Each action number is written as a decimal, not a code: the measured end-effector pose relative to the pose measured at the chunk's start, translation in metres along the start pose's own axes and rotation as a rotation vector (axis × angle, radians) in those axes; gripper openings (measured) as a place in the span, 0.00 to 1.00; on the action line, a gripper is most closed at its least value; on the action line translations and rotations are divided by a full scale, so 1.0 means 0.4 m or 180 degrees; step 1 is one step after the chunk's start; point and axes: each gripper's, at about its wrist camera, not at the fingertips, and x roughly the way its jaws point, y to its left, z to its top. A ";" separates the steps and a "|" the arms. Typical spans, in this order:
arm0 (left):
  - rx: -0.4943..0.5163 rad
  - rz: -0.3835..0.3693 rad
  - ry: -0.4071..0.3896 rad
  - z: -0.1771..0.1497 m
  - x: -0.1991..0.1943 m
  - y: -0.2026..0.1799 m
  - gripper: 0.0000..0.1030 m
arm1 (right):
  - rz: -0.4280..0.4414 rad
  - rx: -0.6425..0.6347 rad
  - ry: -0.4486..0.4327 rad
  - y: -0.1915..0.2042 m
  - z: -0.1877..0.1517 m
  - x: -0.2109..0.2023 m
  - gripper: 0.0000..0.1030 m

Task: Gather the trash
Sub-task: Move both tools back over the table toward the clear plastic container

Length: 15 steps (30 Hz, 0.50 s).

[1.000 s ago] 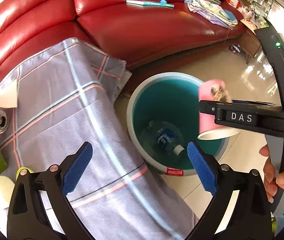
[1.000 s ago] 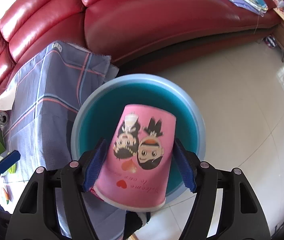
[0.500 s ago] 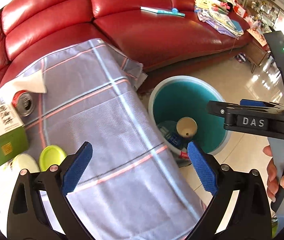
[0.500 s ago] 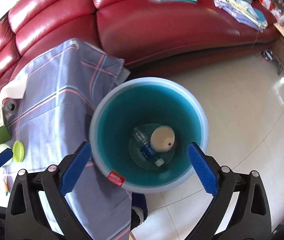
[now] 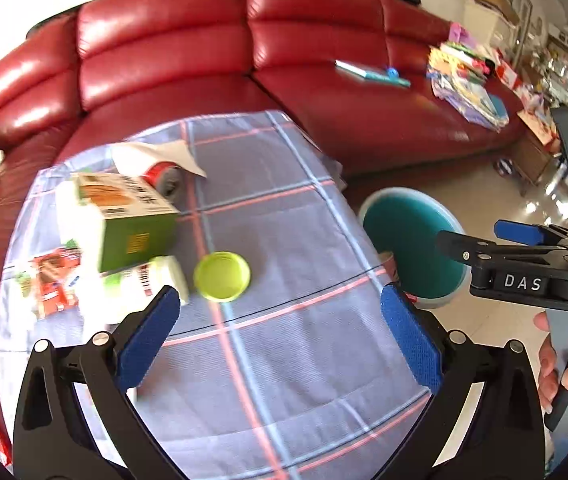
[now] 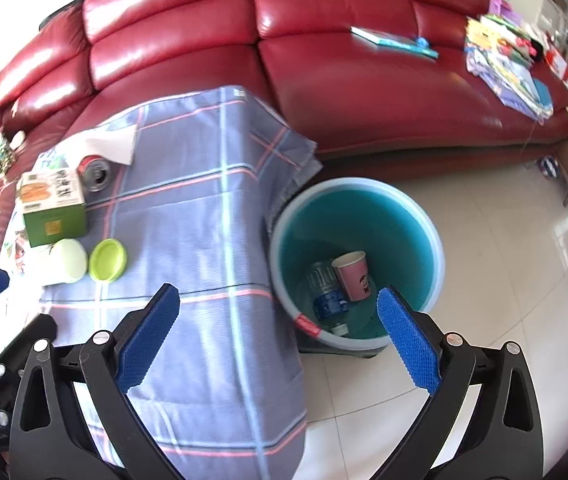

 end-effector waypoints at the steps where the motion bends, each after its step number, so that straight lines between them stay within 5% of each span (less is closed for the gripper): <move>1: -0.0009 -0.0002 -0.0028 -0.007 -0.014 0.016 0.94 | 0.0011 -0.0028 -0.0010 0.015 -0.003 -0.009 0.96; 15: -0.0418 0.0145 -0.0124 -0.106 -0.141 0.237 0.94 | 0.0340 -0.0250 0.0006 0.183 -0.048 -0.069 0.96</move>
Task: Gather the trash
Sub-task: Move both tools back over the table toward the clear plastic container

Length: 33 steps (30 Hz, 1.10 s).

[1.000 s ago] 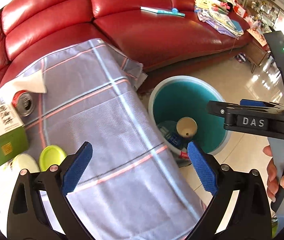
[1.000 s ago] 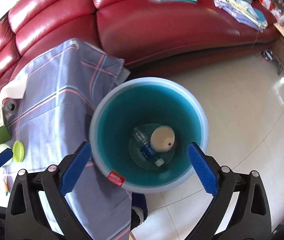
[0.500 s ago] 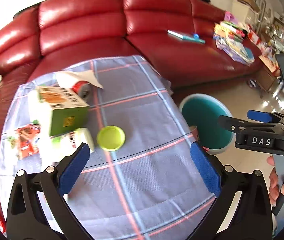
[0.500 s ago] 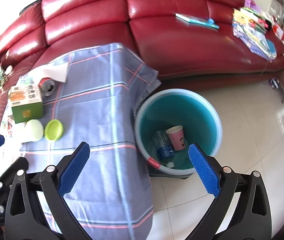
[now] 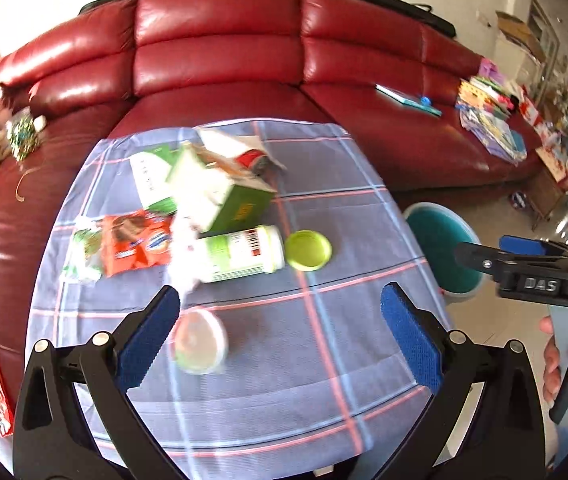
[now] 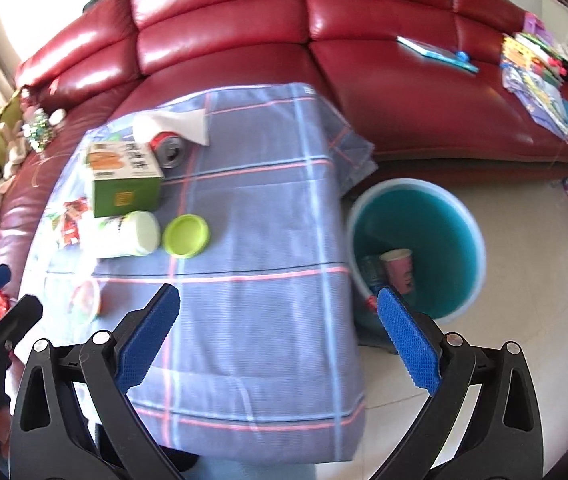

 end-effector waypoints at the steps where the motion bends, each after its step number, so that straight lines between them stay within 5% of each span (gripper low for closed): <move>1: -0.0061 0.0025 -0.0008 -0.004 -0.003 0.029 0.94 | 0.0045 -0.0030 -0.0019 0.015 -0.001 -0.004 0.96; 9: -0.0298 0.0548 -0.0368 -0.058 -0.045 0.208 0.94 | 0.0109 -0.0349 -0.0135 0.112 -0.015 -0.003 0.96; 19: -0.0407 0.0867 -0.0047 -0.109 -0.012 0.297 0.94 | 0.0120 -0.0664 -0.0161 0.178 -0.054 0.006 0.96; 33: -0.0430 0.0343 0.0280 -0.165 0.103 0.239 0.94 | 0.0053 -0.0690 0.0136 0.198 -0.090 0.087 0.96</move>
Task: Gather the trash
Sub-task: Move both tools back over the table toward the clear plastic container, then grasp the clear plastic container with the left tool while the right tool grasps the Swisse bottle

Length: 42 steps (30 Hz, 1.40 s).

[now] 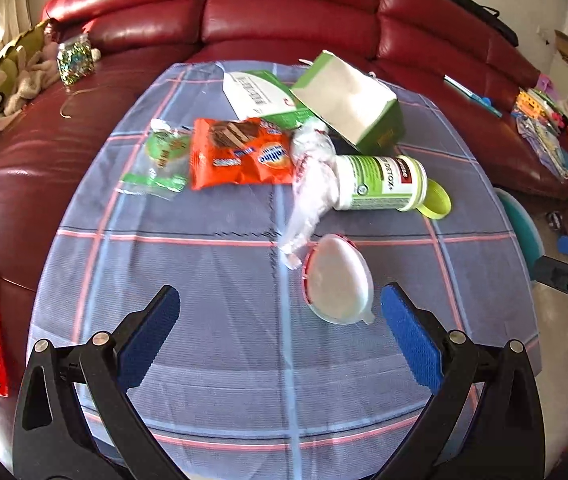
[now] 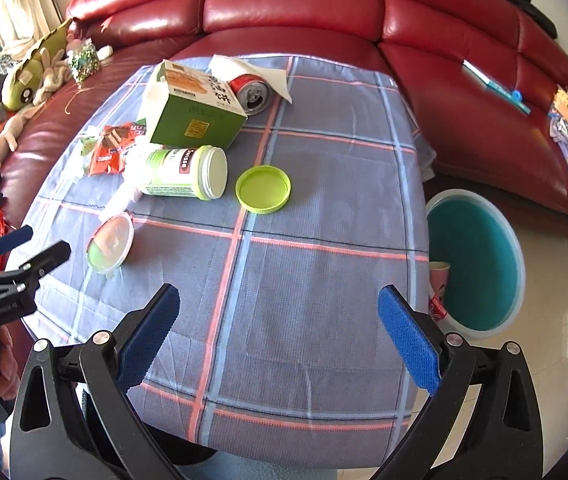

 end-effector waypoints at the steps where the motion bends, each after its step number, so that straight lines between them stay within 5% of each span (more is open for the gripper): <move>1: 0.0007 -0.0006 0.0011 -0.001 0.005 -0.003 0.94 | -0.0002 0.0010 0.0000 0.000 0.001 0.003 0.96; 24: 0.0227 -0.0131 0.0377 -0.009 0.118 -0.077 0.93 | 0.0094 0.0362 0.0262 -0.030 0.012 0.107 0.96; 34: 0.0264 -0.0052 0.0547 -0.001 0.171 -0.097 0.72 | 0.0178 0.0471 0.0295 -0.057 0.013 0.135 0.96; 37: 0.0319 0.0020 0.0481 0.008 0.169 -0.102 0.48 | 0.0199 0.0505 0.0314 -0.063 0.014 0.143 0.96; 42: 0.0279 -0.0093 0.0447 0.011 0.149 -0.092 0.48 | 0.0233 0.0519 0.0335 -0.063 0.018 0.152 0.96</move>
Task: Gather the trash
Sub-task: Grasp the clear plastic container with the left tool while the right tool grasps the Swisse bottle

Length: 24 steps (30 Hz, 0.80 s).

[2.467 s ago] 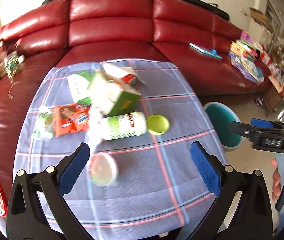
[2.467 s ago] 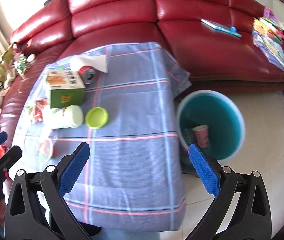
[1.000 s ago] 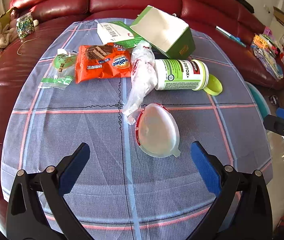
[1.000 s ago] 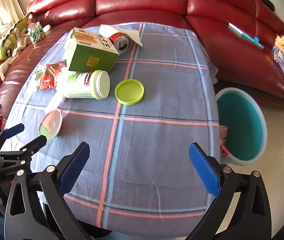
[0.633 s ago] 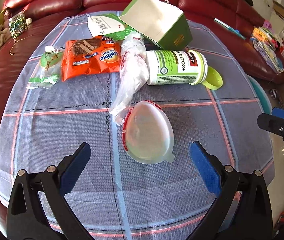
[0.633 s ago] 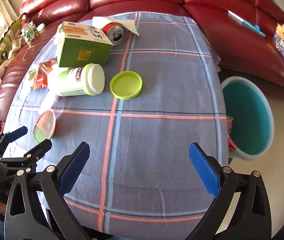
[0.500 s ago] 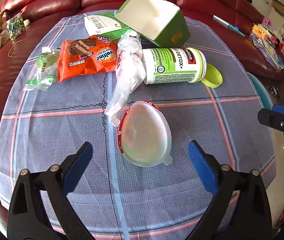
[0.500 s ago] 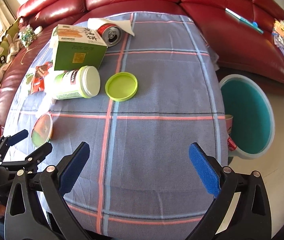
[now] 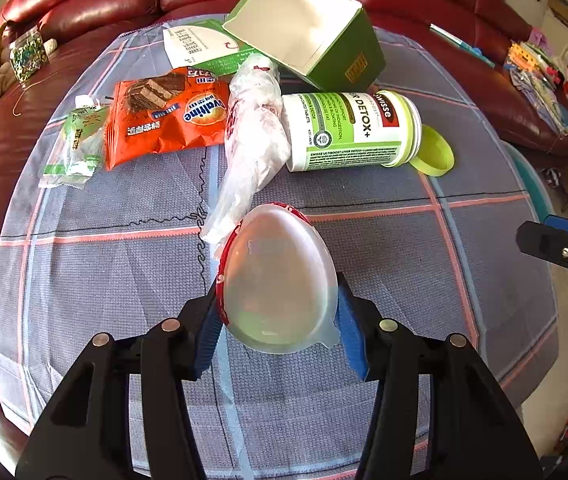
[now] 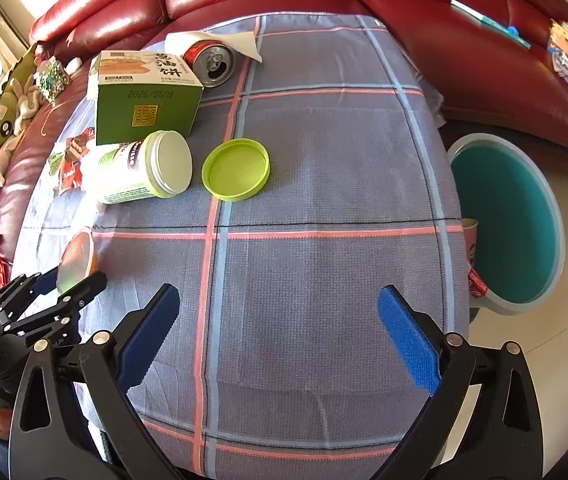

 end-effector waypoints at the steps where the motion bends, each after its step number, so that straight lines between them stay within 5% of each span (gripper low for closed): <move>1: -0.0005 -0.0034 -0.0018 0.001 -0.010 0.003 0.48 | 0.0019 -0.0012 0.0014 0.005 0.004 0.002 0.96; 10: -0.0227 -0.0118 -0.0288 0.032 -0.103 0.106 0.48 | 0.0202 -0.0252 0.0011 0.126 0.077 0.007 0.95; 12: -0.0292 -0.0124 -0.0334 0.042 -0.112 0.134 0.48 | 0.0163 -0.0368 -0.0051 0.156 0.100 0.000 0.87; 18: -0.0385 -0.0158 -0.0346 0.061 -0.101 0.185 0.48 | 0.0155 -0.0998 -0.0098 0.256 0.185 0.022 0.84; 24: -0.0438 -0.0167 -0.0342 0.071 -0.084 0.218 0.48 | 0.0365 -0.1628 0.0147 0.318 0.248 0.086 0.84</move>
